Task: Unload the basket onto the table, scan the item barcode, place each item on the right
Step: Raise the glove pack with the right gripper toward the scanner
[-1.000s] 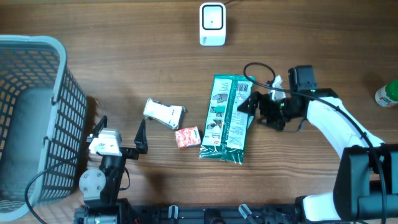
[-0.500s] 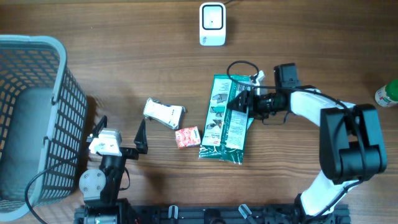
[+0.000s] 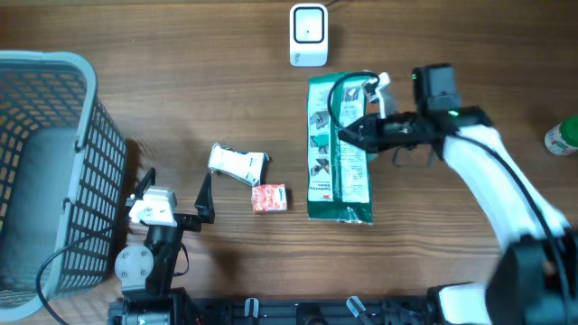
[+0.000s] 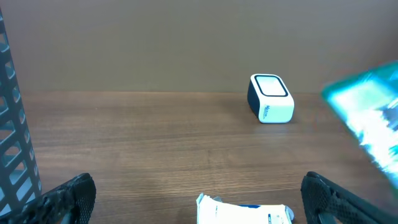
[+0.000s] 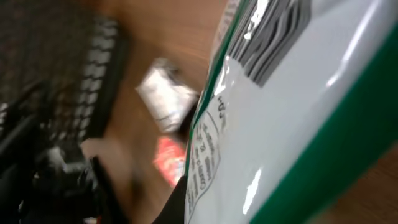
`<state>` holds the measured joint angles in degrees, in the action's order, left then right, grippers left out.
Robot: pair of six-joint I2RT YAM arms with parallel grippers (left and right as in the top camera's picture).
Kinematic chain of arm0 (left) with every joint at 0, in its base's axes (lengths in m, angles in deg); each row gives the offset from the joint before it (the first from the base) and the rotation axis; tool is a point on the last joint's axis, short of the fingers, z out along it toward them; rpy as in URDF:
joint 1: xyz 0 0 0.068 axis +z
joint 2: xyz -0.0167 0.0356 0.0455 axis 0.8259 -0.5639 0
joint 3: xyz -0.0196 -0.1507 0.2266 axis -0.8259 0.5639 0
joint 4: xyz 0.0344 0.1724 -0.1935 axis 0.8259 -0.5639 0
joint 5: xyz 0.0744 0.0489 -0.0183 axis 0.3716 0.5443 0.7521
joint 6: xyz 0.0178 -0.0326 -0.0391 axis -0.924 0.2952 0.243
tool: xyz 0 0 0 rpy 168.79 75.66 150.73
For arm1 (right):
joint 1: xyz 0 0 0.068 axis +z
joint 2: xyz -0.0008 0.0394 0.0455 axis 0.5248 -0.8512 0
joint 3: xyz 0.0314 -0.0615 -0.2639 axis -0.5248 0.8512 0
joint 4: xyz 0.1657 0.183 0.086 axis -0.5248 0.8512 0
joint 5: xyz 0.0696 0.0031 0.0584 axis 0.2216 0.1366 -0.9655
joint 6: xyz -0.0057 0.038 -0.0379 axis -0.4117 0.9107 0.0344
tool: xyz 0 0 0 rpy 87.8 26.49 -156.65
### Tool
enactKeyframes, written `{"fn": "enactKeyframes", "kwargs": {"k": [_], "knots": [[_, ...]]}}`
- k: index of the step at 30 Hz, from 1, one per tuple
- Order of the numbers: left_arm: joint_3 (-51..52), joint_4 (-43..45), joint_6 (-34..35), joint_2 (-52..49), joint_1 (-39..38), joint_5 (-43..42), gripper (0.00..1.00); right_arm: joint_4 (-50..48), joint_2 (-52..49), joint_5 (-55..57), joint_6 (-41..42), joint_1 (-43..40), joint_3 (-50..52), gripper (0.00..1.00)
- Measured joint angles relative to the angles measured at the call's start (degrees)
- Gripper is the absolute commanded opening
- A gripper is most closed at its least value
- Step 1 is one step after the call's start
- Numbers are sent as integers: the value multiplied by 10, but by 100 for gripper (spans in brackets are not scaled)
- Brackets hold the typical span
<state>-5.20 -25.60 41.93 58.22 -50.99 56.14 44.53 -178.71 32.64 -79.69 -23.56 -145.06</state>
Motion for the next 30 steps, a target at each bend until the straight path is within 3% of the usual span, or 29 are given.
{"fn": "enactKeyframes", "kwargs": {"k": [7, 15, 19, 24, 27, 28, 30], "knots": [[0, 0, 0, 0, 0, 0, 100, 95, 185, -23, -84, 0, -3, 4], [0, 0, 0, 0, 0, 0, 100, 82, 180, 5, -90, 0, -3, 4], [0, 0, 0, 0, 0, 0, 100, 28, 69, 148, 13, 22, -2, 4], [0, 0, 0, 0, 0, 0, 100, -51, -26, 205, 311, 35, -2, 4], [0, 0, 0, 0, 0, 0, 100, -50, -36, 249, 392, 42, -2, 5], [0, 0, 0, 0, 0, 0, 100, -50, -37, 257, 403, 42, -2, 11], [0, 0, 0, 0, 0, 0, 100, -50, -37, 257, 417, 42, -2, 31]]}}
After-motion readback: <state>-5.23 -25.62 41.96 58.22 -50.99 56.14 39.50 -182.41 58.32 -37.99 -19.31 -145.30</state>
